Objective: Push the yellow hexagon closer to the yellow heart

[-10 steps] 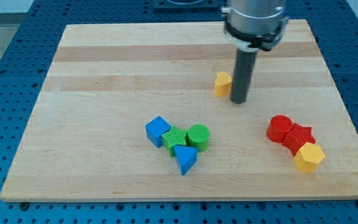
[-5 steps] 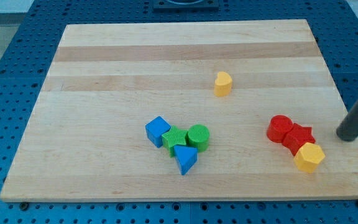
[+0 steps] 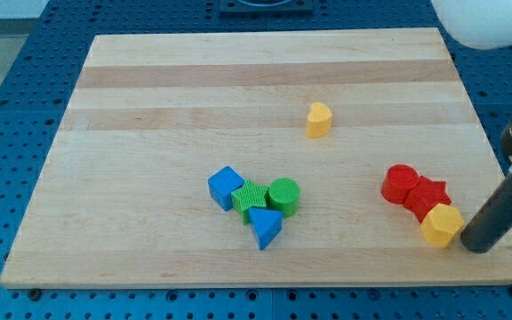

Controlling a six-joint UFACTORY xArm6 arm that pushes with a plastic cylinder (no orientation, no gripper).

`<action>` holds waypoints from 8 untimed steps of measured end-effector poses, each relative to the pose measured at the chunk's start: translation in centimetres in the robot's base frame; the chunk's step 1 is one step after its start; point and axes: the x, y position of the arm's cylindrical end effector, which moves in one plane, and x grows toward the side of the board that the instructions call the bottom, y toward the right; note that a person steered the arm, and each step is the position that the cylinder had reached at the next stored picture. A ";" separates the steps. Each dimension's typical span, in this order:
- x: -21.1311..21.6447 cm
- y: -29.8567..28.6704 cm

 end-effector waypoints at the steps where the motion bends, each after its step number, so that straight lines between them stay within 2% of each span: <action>1: 0.0 -0.9; 6: 0.0 -7.4; 8: -2.0 -10.3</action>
